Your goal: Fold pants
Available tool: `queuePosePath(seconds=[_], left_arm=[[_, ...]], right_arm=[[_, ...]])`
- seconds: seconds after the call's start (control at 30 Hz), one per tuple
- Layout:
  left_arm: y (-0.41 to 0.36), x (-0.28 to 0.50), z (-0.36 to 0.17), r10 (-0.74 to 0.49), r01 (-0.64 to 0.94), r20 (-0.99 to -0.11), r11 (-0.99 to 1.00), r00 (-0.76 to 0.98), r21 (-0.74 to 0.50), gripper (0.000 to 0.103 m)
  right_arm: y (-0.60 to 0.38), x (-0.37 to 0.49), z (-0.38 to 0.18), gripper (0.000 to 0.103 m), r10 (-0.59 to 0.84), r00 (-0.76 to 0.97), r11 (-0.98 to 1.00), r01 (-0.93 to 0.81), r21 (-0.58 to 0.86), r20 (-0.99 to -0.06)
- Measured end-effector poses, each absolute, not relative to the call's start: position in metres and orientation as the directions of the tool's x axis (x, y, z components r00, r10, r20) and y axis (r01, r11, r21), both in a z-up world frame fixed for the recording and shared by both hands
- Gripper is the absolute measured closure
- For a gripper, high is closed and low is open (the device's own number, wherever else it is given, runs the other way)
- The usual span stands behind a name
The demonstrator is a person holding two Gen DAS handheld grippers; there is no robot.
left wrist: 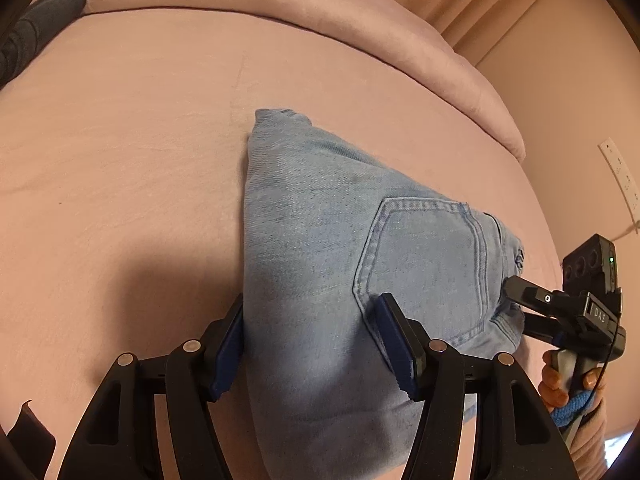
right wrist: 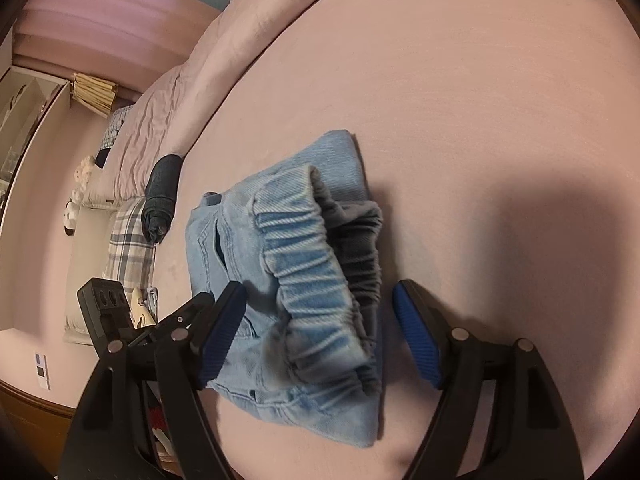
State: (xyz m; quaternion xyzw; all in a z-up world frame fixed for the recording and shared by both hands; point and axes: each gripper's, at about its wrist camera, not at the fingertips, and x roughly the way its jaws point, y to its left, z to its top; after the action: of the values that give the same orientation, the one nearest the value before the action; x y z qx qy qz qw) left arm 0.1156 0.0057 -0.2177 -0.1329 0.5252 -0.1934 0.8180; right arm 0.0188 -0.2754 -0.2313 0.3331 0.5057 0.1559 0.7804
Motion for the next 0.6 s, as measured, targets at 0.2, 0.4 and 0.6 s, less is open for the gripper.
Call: queuePosePath(seconds=[0.2, 0.4, 0.6], left_arm=[[0.013, 0.111, -0.219, -0.476, 0.209, -0.793, 0.880, 0.381, -0.427, 0.041], [0.014, 0.109, -0.216, -0.478, 0.211, -0.783, 0.878, 0.398, -0.429, 0.068], [0.012, 0.100, -0.202, -0.478, 0.230, -0.760, 0.878, 0.440, -0.419, 0.092]], right_arm=[[-0.258, 0.033, -0.231, 0.021, 0.553, 0.427, 0.775, 0.050, 0.629, -0.715], [-0.250, 0.033, -0.228, 0.031, 0.493, 0.462, 0.828, 0.010, 0.561, -0.737], [-0.243, 0.028, -0.219, 0.046, 0.439, 0.505, 0.866, -0.018, 0.499, -0.743]])
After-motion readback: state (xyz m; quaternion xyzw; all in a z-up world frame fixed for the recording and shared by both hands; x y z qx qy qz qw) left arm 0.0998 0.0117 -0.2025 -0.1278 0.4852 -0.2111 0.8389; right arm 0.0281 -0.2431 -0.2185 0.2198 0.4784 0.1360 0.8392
